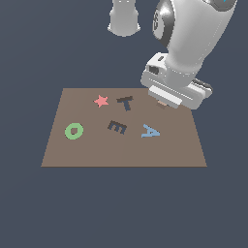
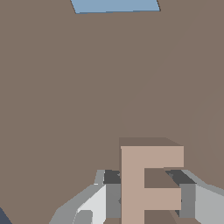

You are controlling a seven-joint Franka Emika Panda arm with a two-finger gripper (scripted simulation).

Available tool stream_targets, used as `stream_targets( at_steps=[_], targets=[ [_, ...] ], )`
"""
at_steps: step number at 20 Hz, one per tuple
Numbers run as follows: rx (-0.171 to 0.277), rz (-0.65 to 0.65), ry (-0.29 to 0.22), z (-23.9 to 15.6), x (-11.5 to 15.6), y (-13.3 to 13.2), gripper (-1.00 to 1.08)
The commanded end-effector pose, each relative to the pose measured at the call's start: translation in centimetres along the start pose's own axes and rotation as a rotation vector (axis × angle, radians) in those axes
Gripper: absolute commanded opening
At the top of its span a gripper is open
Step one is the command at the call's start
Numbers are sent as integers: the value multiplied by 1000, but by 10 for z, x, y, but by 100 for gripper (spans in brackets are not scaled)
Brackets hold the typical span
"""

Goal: Insert a designated object into the corresponding slot on a board.

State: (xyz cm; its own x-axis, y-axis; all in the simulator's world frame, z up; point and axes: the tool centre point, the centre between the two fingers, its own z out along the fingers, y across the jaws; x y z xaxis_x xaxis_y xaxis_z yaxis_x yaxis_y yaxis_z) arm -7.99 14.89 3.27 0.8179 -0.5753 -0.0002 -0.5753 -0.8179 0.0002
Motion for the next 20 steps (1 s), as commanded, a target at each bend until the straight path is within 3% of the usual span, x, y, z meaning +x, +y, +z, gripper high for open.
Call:
stream_targets(
  at_steps=[1, 10, 20],
  targets=[
    [0, 0, 0, -2, 0, 0, -100],
    [0, -41, 0, -1, 1, 5, -100],
    [0, -203, 0, -2, 7, 24, -100]
  ],
)
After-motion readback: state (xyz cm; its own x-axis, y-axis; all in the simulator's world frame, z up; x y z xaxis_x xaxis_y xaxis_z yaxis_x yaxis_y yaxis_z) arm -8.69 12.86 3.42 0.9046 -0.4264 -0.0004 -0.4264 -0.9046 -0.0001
